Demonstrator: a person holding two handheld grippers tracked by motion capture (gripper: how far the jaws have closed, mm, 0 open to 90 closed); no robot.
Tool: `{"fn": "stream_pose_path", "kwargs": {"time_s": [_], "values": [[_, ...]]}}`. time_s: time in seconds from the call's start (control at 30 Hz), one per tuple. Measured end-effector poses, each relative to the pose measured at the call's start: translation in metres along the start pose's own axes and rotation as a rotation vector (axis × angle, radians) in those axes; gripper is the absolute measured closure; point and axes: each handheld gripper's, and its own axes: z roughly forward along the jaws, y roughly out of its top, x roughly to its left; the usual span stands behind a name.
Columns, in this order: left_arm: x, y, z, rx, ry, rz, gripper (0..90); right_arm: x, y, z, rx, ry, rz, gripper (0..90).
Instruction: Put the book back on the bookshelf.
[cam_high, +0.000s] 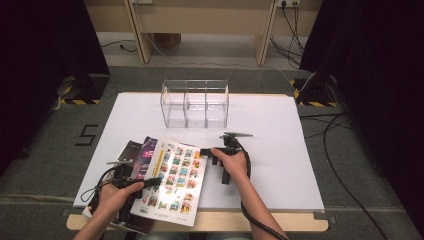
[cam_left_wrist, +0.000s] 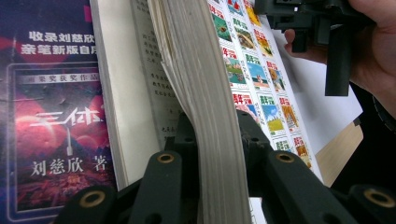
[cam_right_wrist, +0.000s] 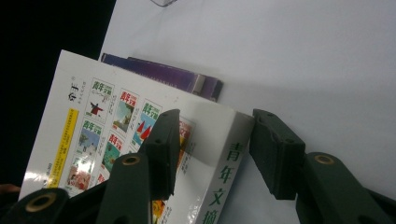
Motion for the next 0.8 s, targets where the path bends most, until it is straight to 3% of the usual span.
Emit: {"fn": "stream_pose_path", "kwargs": {"time_s": [0.23,0.33,0.5,0.57,0.6,0.7,0.8], "values": [[0.000,0.000,0.000,0.001,0.001,-0.004,74.0,-0.001,-0.001,0.001,0.019,0.025,0.027,53.2],[0.000,0.000,0.000,-0.001,-0.001,-0.006,74.0,-0.002,-0.004,0.002,0.045,0.069,0.070,54.3],[0.001,0.001,0.000,0.008,0.003,-0.008,73.5,-0.002,-0.006,0.001,0.059,0.094,0.089,59.3],[0.001,0.001,-0.001,0.011,0.003,-0.008,73.2,0.000,-0.006,-0.001,0.053,0.093,0.082,60.5],[0.002,0.002,-0.001,0.012,0.002,-0.011,73.0,0.007,-0.006,-0.005,0.026,0.093,0.035,62.0],[0.002,0.002,-0.001,0.012,0.003,-0.016,72.9,0.018,-0.007,-0.009,-0.002,0.086,-0.004,61.8],[0.002,0.002,-0.001,0.011,0.007,-0.009,72.9,0.020,-0.008,-0.004,0.040,0.083,-0.027,58.3]]}}
